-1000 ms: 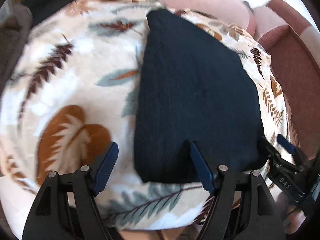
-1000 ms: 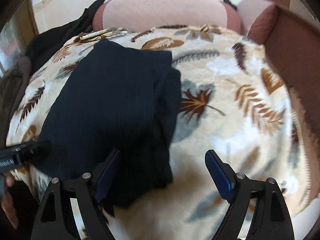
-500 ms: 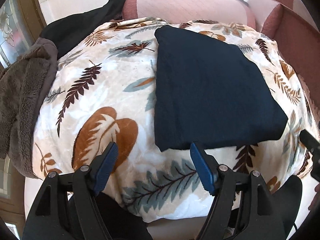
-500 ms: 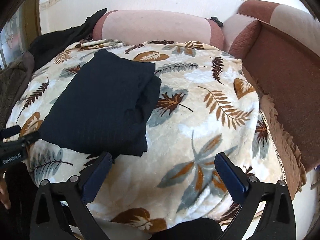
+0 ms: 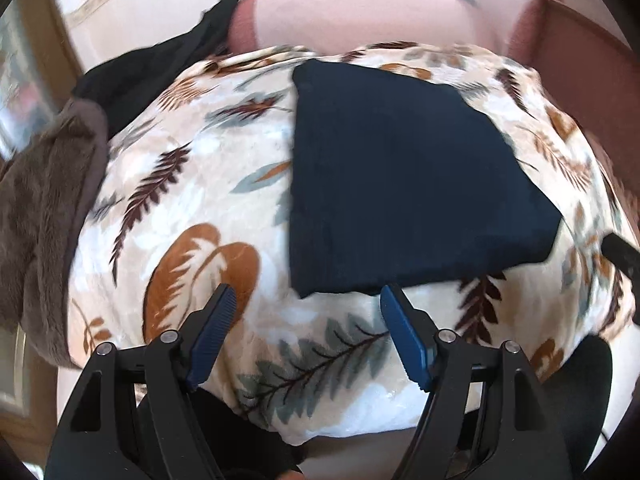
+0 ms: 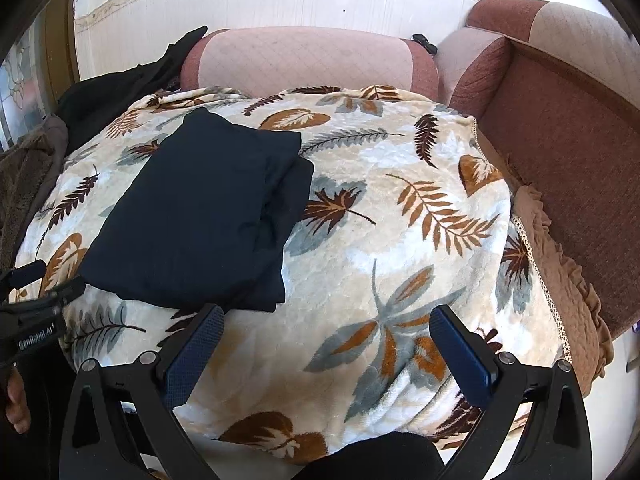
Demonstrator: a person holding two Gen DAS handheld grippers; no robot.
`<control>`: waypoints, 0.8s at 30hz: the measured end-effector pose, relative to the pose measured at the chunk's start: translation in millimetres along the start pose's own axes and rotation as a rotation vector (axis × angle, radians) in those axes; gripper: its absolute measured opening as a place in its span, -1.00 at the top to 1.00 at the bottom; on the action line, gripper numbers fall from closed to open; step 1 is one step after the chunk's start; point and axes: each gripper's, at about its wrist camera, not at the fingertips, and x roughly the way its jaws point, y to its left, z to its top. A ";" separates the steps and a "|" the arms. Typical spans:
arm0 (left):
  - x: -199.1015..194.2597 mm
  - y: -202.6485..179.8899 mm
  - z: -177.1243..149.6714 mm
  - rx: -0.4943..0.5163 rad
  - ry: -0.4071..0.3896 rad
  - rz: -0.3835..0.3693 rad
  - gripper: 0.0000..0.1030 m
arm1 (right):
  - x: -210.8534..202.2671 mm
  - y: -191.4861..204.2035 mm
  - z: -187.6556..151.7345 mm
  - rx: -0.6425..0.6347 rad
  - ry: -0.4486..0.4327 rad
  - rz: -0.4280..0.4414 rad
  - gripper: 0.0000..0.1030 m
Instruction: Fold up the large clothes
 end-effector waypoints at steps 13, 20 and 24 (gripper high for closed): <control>-1.2 -24.4 -6.8 0.088 -0.002 -0.044 -0.45 | -1.1 -5.8 2.4 0.021 -0.017 -0.001 -1.00; -4.7 -31.0 -6.7 0.097 0.003 -0.083 -0.45 | 1.3 -7.1 -0.5 0.034 -0.001 0.006 -1.00; -10.0 -36.1 -5.5 0.087 0.013 -0.143 -0.45 | 4.1 -7.2 -2.1 0.040 0.010 0.012 -1.00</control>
